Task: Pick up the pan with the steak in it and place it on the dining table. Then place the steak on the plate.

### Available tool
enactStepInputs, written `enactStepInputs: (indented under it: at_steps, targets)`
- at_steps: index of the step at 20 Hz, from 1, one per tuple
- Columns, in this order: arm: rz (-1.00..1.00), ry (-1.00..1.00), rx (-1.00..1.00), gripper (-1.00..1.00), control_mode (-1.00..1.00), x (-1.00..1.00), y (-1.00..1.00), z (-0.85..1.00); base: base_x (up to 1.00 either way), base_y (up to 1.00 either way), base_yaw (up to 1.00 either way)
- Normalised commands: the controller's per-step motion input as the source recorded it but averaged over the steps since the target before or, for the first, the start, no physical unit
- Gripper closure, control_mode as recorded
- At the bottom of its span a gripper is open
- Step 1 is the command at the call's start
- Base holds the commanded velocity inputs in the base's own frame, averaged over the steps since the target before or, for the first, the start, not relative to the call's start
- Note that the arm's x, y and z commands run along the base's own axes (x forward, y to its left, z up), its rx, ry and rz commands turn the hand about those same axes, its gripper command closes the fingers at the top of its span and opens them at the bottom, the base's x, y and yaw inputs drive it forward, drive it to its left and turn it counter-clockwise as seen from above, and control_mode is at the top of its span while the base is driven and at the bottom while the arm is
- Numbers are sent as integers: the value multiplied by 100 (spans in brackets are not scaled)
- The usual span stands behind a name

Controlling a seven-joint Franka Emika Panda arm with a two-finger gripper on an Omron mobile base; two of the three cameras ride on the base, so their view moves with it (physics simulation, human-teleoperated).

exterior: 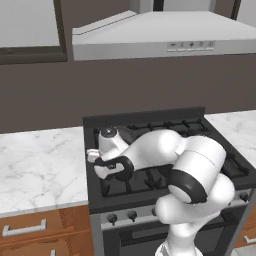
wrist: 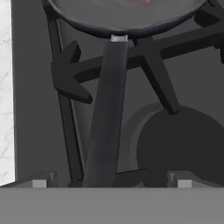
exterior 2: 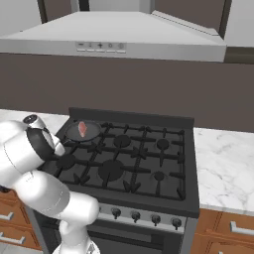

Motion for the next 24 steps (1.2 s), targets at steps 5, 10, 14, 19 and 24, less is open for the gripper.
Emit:
enactStepInputs:
  at_steps: [5,10,14,19,24]
  targets:
    - [0,0,2,-100,-100,11,8,-27,0,0,0]
    - [0,0,2,-100,-100,17,12,-23,0,0,0]
    - [0,0,1,-100,-100,14,14,-20,0,0,0]
    - [0,0,0,100,-100,2,3,-3,0,0,0]
    - [0,0,0,100,-100,0,0,2,0,0,0]
